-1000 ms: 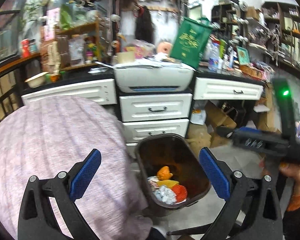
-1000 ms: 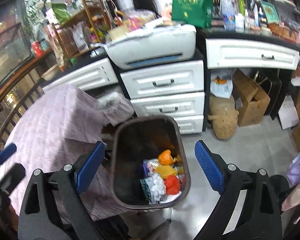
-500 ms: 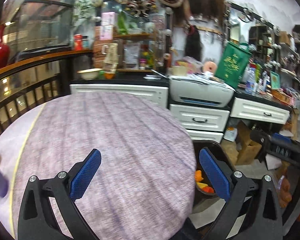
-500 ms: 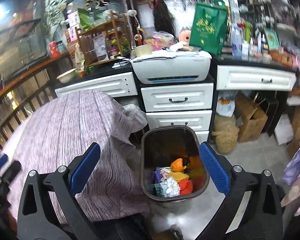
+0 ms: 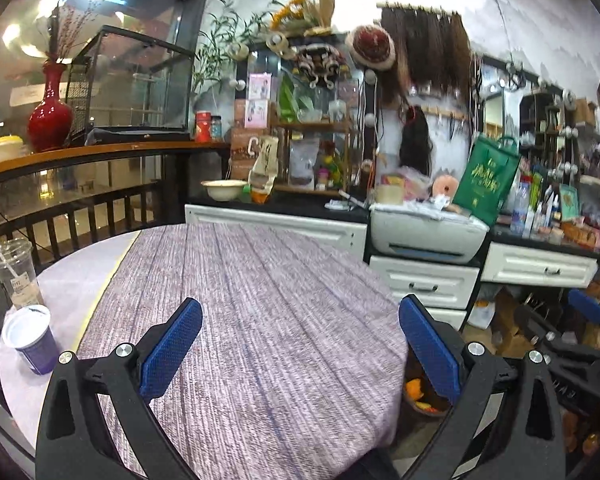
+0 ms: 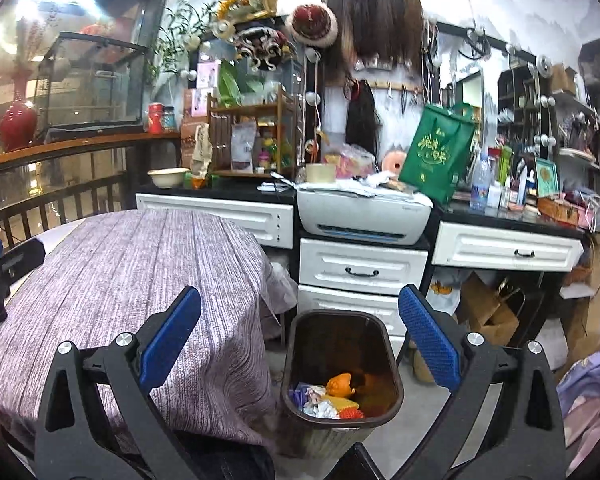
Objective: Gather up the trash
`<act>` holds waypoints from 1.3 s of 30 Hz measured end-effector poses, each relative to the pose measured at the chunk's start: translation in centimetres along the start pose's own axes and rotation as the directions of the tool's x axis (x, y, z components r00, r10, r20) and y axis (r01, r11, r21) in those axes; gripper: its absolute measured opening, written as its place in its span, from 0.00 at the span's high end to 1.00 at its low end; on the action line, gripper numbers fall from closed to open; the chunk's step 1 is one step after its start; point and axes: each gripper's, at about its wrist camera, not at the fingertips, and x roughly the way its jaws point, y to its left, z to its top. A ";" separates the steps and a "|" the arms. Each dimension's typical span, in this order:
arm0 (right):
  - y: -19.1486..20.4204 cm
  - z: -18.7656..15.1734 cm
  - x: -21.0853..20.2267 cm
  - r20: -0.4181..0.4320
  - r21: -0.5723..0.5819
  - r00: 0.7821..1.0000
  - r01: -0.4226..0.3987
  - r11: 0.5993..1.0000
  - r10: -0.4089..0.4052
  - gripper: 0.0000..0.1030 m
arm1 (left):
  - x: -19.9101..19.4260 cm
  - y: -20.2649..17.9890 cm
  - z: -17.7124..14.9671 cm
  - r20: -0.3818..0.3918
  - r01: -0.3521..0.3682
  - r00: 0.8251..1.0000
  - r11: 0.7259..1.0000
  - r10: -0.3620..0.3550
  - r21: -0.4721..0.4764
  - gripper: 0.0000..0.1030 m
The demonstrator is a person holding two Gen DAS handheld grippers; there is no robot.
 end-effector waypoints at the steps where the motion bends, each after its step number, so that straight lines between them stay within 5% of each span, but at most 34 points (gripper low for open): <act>1: -0.1 -0.1 -0.2 0.008 0.004 1.000 -0.012 1.000 0.012 0.06 | -0.2 0.0 0.1 0.010 0.004 1.000 1.000 -0.004 -0.006 0.05; 8: -0.3 0.1 -0.7 0.032 0.025 0.999 0.009 1.000 -0.009 0.06 | -1.2 -0.6 0.0 0.069 -0.007 0.998 1.000 0.005 0.028 0.05; 39: -0.7 -0.2 -0.2 0.023 0.028 1.000 0.018 0.999 -0.019 0.06 | -0.8 0.0 -0.3 0.033 0.005 0.999 1.000 -0.005 0.011 0.05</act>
